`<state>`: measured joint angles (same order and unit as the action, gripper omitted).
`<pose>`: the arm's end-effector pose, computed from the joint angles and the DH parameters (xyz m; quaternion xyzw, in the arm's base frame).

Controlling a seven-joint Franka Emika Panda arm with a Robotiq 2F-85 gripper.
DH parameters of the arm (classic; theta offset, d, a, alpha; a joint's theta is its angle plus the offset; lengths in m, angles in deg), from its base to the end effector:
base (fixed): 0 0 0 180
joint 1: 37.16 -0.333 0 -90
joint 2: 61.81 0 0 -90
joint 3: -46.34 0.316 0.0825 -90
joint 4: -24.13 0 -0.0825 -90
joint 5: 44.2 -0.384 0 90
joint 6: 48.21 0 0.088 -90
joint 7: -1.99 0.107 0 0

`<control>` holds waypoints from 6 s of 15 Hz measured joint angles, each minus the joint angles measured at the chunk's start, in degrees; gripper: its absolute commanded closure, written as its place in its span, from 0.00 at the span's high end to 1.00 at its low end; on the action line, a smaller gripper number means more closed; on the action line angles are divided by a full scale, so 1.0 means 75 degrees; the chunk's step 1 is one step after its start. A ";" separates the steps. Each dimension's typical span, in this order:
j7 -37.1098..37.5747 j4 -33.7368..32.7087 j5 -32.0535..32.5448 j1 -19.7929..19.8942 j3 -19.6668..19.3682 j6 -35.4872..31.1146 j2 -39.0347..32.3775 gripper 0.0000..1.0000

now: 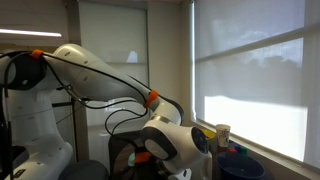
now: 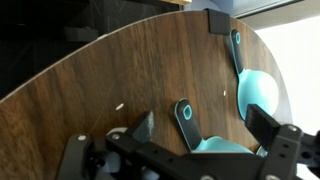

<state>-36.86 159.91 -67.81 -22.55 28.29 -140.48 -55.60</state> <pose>0.3653 -0.1844 0.3425 -0.9256 0.0175 0.1367 0.3524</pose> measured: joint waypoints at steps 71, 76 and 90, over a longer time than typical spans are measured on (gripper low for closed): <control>0.7355 0.2163 1.1266 -0.1775 0.3021 -0.3587 0.1731 0.03; 0.7527 0.2250 1.1691 -0.1829 0.3021 -0.3577 0.1634 0.09; 0.7306 0.2252 1.1179 -0.2127 0.2848 -0.3552 0.1995 1.00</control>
<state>17.93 176.80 16.03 -38.50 49.65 -167.12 -40.64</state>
